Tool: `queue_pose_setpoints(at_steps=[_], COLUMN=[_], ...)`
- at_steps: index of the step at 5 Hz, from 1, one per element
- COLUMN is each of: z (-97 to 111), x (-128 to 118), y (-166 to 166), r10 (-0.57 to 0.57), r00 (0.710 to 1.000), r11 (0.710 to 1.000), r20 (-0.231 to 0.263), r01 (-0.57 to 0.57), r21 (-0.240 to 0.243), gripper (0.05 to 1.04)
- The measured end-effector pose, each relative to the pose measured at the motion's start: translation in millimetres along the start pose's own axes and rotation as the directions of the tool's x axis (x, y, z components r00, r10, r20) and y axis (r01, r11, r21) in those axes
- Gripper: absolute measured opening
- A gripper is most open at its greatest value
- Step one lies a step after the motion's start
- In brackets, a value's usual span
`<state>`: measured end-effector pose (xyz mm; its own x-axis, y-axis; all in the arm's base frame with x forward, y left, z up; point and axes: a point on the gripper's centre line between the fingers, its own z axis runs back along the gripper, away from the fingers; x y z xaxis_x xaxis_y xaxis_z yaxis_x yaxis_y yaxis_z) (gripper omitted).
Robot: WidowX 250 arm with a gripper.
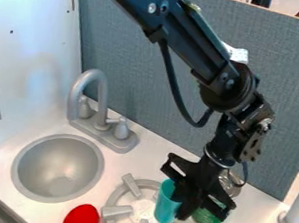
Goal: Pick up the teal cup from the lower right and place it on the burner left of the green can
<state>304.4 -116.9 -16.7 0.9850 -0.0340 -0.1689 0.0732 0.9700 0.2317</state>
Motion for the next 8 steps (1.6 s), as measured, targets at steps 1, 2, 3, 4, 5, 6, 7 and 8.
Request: queue_pose_setpoints(at_steps=[1, 2, 3, 4, 5, 6, 7, 8], z=[1, -10, -21, -29, -31, -33, -39, -44], x=[11, 22, 29, 31, 32, 31, 30, 29], y=[8, 20, 33, 41, 47, 43, 43, 43], r10=[0.012, 0.053, 0.08, 0.088, 0.088, 0.06, 0.023, 0.018], r00=[0.998, 0.997, 0.996, 0.996, 0.996, 0.998, 1.0, 1.0], r11=[0.999, 0.998, 0.996, 0.996, 0.996, 0.998, 0.996, 0.996], r20=[0.058, 0.053, 0.031, 0.006, -0.009, -0.013, -0.015, -0.024], r01=[-0.014, -0.055, -0.081, -0.088, -0.088, -0.061, -0.024, -0.02], r21=[0.041, 0.037, 0.035, 0.028, 0.01, -0.031, -0.09, -0.084], gripper=[0.12, 0.12, 0.12, 0.12, 0.119, 0.12, 0.12, 0.12])
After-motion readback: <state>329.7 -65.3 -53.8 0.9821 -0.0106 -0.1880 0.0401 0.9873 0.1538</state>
